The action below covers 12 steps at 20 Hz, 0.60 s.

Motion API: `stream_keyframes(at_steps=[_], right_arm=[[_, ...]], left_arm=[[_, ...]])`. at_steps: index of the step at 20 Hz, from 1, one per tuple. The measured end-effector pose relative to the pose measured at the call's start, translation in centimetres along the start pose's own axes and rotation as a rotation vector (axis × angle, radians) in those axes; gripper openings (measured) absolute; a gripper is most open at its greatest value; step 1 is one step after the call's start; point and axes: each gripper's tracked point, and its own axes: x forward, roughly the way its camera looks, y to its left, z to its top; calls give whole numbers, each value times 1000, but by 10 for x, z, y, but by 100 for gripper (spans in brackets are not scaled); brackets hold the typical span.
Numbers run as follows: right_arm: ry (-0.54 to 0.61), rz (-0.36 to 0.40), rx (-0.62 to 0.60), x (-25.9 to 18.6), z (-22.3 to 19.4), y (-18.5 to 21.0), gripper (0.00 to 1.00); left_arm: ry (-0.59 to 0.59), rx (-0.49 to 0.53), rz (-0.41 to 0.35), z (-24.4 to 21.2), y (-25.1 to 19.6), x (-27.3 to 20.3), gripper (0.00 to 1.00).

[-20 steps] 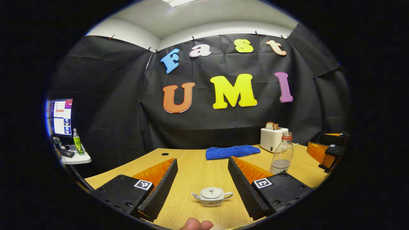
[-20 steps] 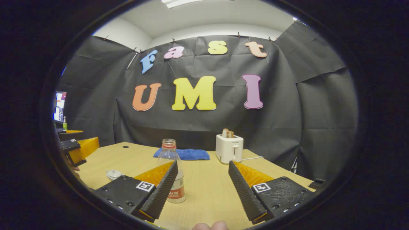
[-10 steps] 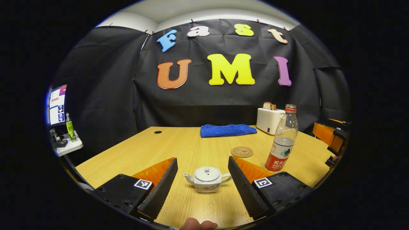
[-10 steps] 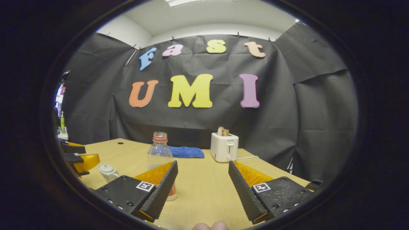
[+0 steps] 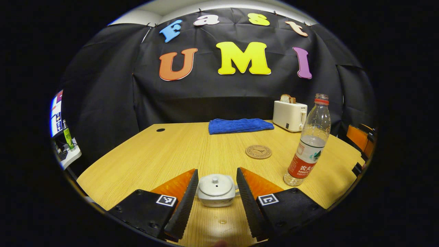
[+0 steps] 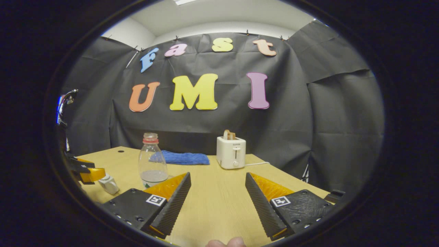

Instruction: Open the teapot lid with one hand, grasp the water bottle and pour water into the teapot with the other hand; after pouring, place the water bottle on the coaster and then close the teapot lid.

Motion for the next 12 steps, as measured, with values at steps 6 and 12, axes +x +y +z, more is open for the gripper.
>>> stream_keyframes(at_steps=[6, 12], right_arm=[[11, -6, 2, 5, -7, -7, 96], [12, 52, -1, 5, -8, 4, 96]], left_arm=[[51, 16, 15, -6, 2, 8, 49], [56, 38, 29, -3, 6, 10, 16]])
